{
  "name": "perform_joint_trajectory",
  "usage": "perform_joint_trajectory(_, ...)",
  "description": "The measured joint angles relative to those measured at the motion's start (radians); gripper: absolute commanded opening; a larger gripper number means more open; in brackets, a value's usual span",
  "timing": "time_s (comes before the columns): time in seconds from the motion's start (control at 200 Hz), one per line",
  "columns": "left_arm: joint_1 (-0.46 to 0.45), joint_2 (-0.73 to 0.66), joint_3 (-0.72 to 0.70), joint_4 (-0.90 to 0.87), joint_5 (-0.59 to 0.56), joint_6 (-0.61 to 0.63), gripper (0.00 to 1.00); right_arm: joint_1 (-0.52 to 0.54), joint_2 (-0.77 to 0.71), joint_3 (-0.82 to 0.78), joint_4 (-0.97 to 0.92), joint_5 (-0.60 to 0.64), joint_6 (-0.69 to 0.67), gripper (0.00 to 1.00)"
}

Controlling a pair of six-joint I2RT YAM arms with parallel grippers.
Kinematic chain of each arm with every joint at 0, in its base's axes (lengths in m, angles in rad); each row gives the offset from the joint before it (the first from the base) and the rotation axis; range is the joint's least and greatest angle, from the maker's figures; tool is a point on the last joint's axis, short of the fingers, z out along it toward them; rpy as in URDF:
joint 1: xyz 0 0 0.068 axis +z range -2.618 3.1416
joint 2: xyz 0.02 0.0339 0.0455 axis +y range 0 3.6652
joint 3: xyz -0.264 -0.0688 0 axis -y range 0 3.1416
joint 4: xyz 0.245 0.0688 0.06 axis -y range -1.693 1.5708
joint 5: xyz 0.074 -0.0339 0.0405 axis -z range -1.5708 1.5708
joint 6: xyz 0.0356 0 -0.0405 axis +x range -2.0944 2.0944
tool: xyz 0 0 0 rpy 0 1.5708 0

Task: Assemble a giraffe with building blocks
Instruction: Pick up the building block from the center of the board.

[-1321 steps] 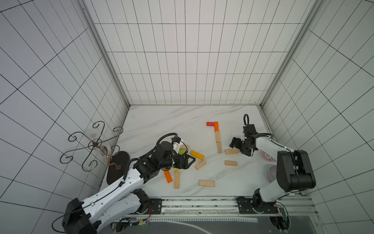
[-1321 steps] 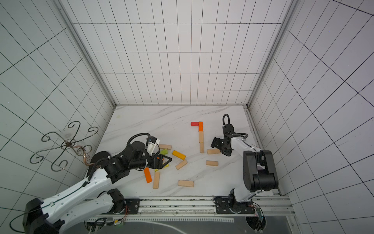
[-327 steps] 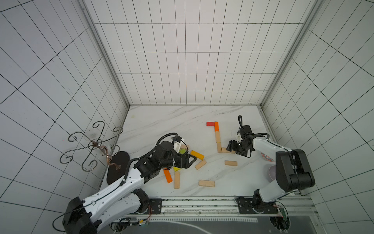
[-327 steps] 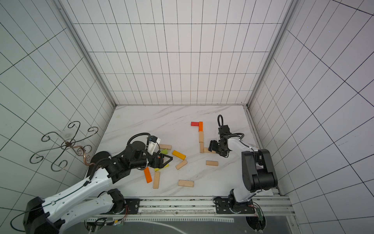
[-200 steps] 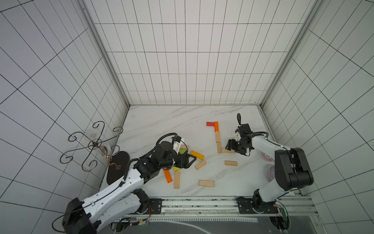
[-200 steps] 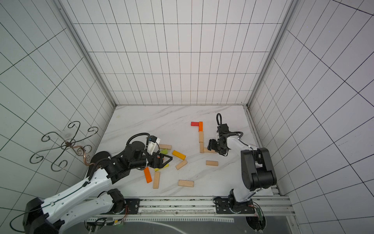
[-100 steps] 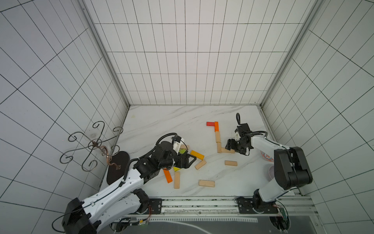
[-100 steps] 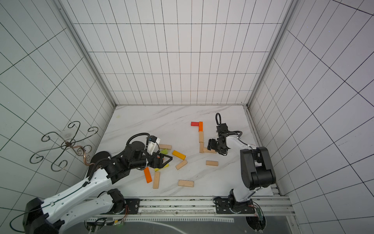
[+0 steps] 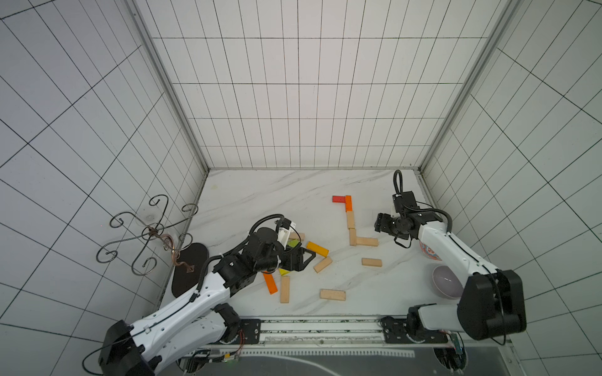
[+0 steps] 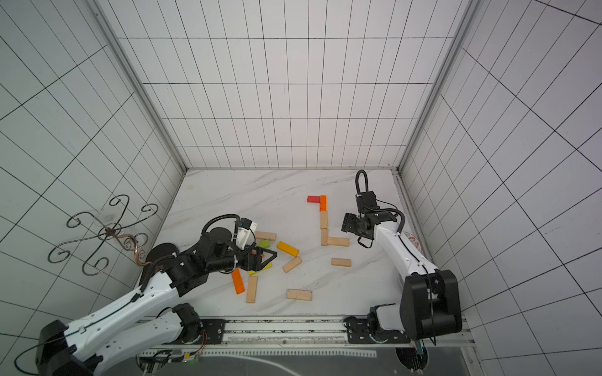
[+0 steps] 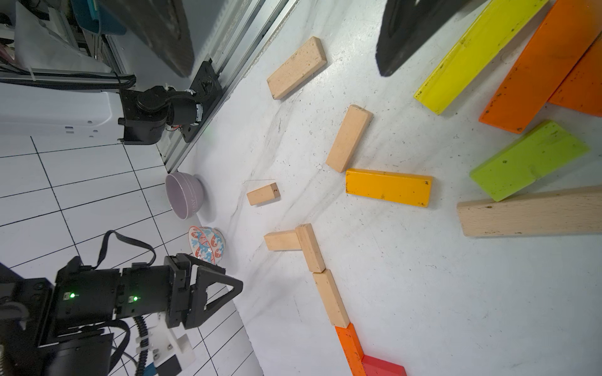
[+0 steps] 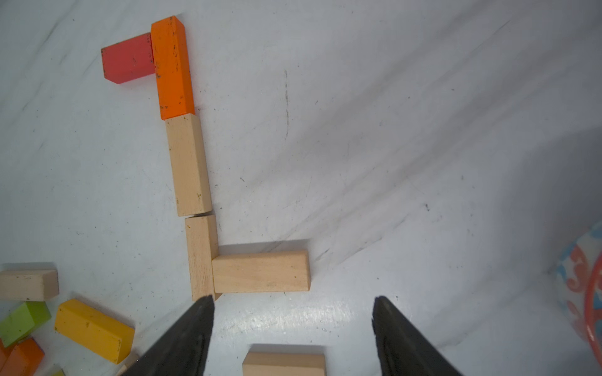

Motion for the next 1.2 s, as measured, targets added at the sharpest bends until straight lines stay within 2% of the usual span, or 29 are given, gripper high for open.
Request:
perform_joint_trajectory(0.19, 0.0, -0.01, -0.024, 0.003, 0.0, 0.0, 0.88, 0.0, -0.054, 0.013, -0.073, 0.02, 0.019, 0.74)
perform_joint_trajectory(0.35, 0.0, -0.023, -0.057, 0.016, 0.001, -0.005, 0.88, 0.016, -0.053, 0.014, -0.138, -0.038, 0.096, 0.74)
perform_joint_trajectory(0.41, 0.0, -0.029, -0.069, 0.021, 0.001, -0.005, 0.88, 0.037, -0.061, 0.014, -0.142, -0.064, 0.141, 0.71)
perform_joint_trajectory(0.485, 0.0, -0.04, -0.081, 0.023, 0.001, -0.007, 0.88, 0.059, -0.095, 0.01, -0.134, -0.1, 0.226, 0.65)
perform_joint_trajectory(0.615, 0.0, -0.058, -0.098, 0.025, 0.001, -0.008, 0.88, 0.1, -0.173, 0.005, -0.111, -0.114, 0.417, 0.69)
perform_joint_trajectory(0.75, 0.0, -0.062, -0.102, 0.027, 0.001, -0.008, 0.88, 0.163, -0.169, 0.005, -0.141, -0.049, 0.65, 0.65)
perform_joint_trajectory(0.875, 0.0, -0.062, -0.102, 0.031, 0.001, -0.008, 0.88, 0.206, -0.132, 0.005, -0.193, 0.005, 0.821, 0.66)
perform_joint_trajectory(1.015, 0.0, -0.062, -0.102, 0.031, 0.001, -0.008, 0.88, 0.215, -0.122, 0.002, -0.207, 0.032, 0.951, 0.67)
perform_joint_trajectory(1.199, 0.0, -0.064, -0.102, 0.031, 0.0, -0.008, 0.88, 0.217, -0.117, -0.057, -0.204, 0.037, 1.057, 0.67)
